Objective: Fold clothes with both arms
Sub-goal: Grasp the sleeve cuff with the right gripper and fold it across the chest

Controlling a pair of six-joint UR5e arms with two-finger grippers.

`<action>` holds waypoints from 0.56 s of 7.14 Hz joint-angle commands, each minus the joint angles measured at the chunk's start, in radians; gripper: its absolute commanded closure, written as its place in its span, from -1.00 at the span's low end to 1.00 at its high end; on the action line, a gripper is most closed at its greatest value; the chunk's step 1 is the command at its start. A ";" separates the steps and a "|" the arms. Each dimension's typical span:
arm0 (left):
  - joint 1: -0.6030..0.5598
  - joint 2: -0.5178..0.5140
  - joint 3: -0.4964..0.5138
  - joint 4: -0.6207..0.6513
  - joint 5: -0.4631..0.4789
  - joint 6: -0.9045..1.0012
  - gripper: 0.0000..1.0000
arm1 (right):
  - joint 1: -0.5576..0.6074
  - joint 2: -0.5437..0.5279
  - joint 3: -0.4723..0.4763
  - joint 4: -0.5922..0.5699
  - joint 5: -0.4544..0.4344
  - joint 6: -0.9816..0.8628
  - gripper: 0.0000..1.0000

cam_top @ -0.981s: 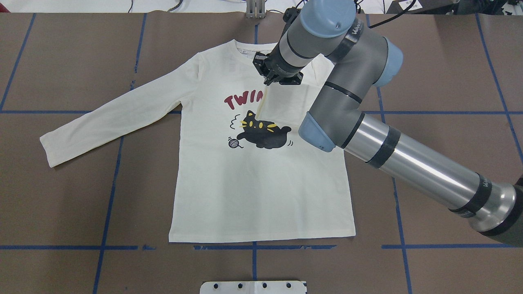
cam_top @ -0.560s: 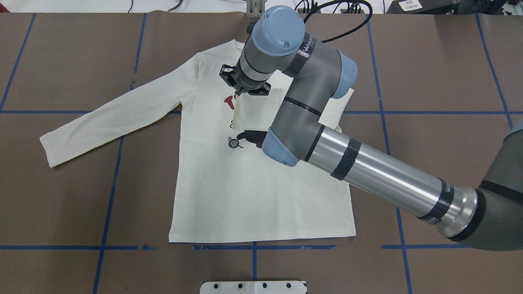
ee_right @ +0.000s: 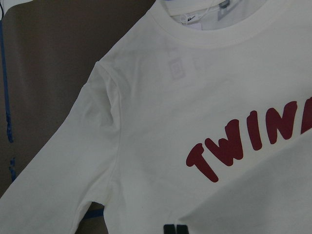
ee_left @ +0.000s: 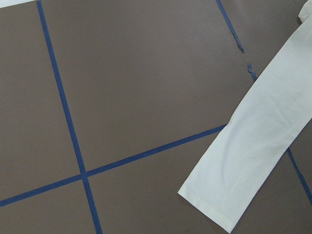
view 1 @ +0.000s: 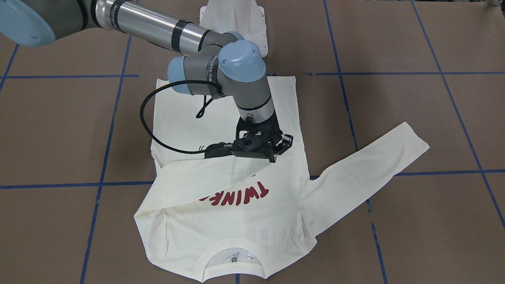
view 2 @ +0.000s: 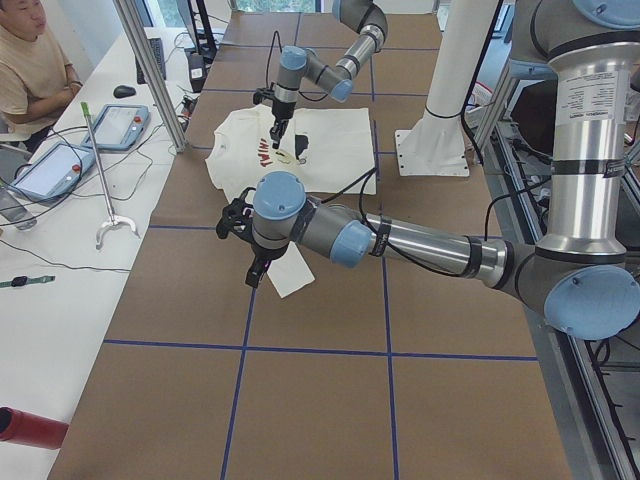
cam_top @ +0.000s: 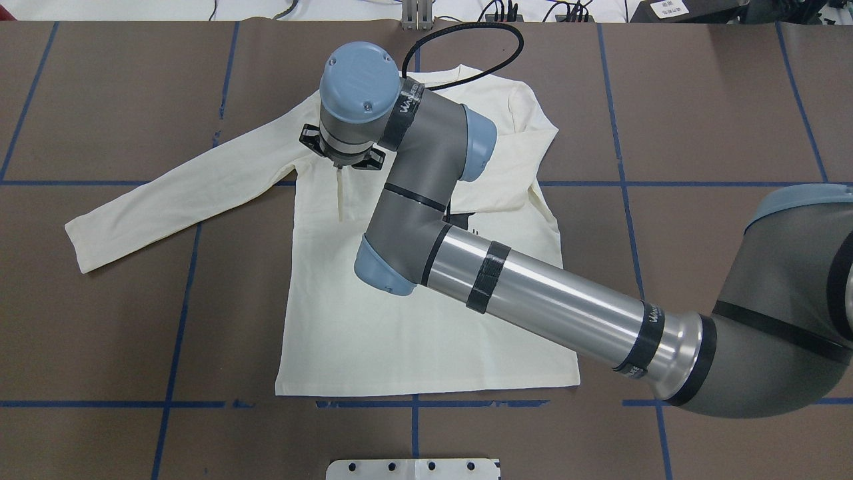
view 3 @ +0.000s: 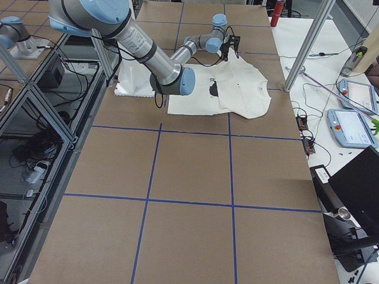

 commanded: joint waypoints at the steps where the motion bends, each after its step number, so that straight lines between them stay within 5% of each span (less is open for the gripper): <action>1: 0.000 -0.002 -0.003 0.000 0.000 0.001 -1.00 | -0.031 0.042 -0.102 0.094 -0.039 0.001 1.00; 4: 0.000 0.004 -0.035 -0.023 0.000 -0.016 -1.00 | -0.039 0.086 -0.186 0.158 -0.047 0.001 1.00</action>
